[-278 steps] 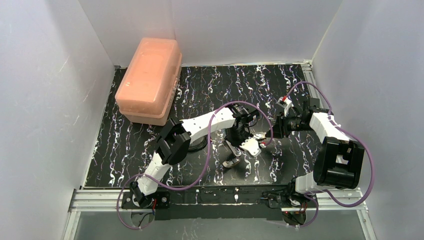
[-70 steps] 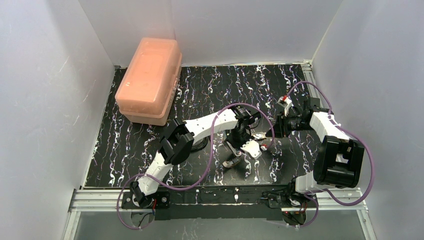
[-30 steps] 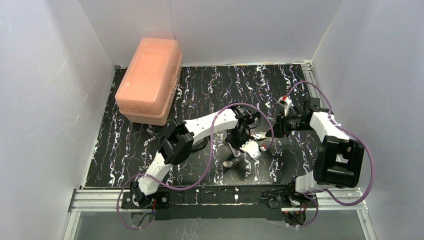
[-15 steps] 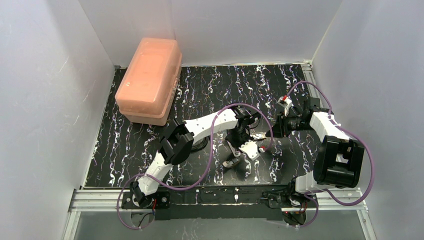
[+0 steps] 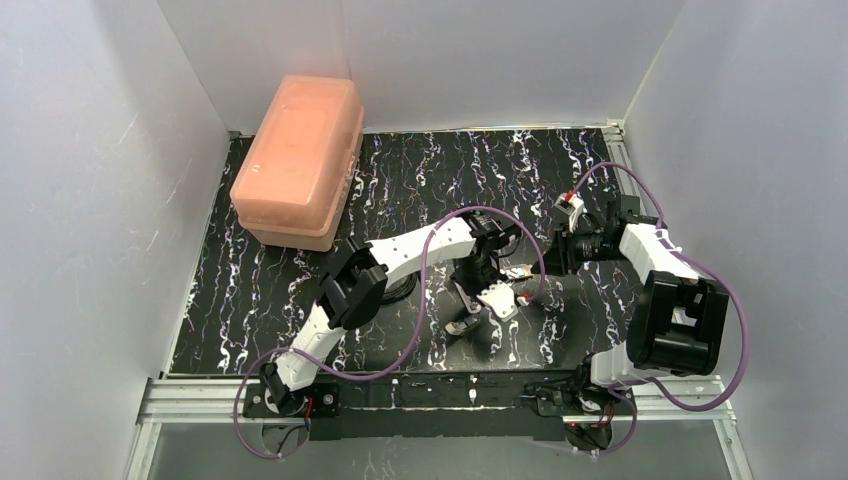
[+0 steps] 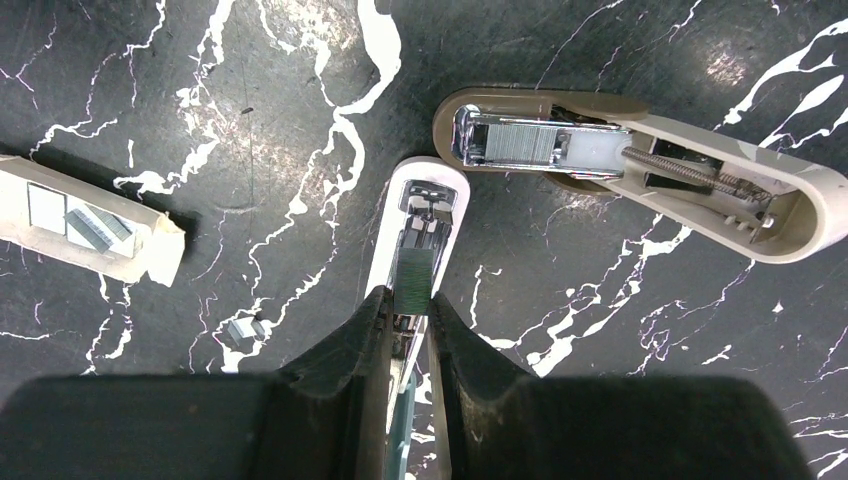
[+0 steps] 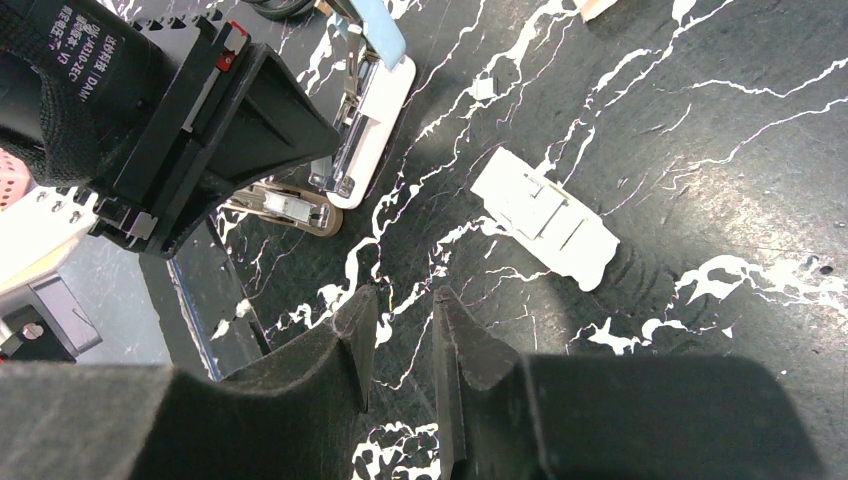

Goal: Load the staples into the stapler
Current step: Install the staple into the stapler.

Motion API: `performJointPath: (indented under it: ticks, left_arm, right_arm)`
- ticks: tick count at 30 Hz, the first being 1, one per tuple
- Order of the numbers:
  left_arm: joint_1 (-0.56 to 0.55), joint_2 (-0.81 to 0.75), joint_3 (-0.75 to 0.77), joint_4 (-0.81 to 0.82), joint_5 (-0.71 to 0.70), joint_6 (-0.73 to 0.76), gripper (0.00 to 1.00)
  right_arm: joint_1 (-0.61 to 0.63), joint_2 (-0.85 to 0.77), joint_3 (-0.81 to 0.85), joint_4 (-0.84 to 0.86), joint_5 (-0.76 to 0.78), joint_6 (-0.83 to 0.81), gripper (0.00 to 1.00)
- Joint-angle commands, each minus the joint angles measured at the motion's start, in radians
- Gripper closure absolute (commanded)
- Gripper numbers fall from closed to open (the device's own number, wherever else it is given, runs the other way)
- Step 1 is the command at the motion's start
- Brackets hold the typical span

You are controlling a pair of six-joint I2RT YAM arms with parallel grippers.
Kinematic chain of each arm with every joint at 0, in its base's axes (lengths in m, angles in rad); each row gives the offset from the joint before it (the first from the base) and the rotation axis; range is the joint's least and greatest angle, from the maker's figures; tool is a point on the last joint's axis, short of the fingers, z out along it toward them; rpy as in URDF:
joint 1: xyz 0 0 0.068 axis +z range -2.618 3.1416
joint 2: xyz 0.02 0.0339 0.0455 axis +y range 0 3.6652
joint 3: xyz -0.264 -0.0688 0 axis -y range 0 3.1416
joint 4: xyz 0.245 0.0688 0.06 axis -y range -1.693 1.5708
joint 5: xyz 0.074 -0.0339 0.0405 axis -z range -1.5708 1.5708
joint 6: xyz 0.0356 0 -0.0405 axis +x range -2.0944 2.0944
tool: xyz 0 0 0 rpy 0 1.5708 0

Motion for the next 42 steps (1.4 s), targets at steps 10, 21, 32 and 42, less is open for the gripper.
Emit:
performJointPath:
  ticks: [10,21,32,42]
  left_arm:
    - [0.012,-0.08,0.007,-0.039,0.054,0.042,1.0]
    - [0.014,-0.08,-0.003,-0.04,0.027,0.054,1.0]
    - [0.017,-0.08,-0.01,-0.04,0.023,0.056,1.0]
    - [0.024,-0.084,-0.008,-0.039,0.028,0.059,1.0]
  right_arm:
    - [-0.005,0.005,0.037,-0.025,-0.022,-0.018,0.65]
    - [-0.004,0.006,0.038,-0.027,-0.022,-0.018,0.65]
    - [-0.005,0.006,0.037,-0.026,-0.022,-0.018,0.65]
    - [-0.006,0.009,0.038,-0.027,-0.022,-0.019,0.65]
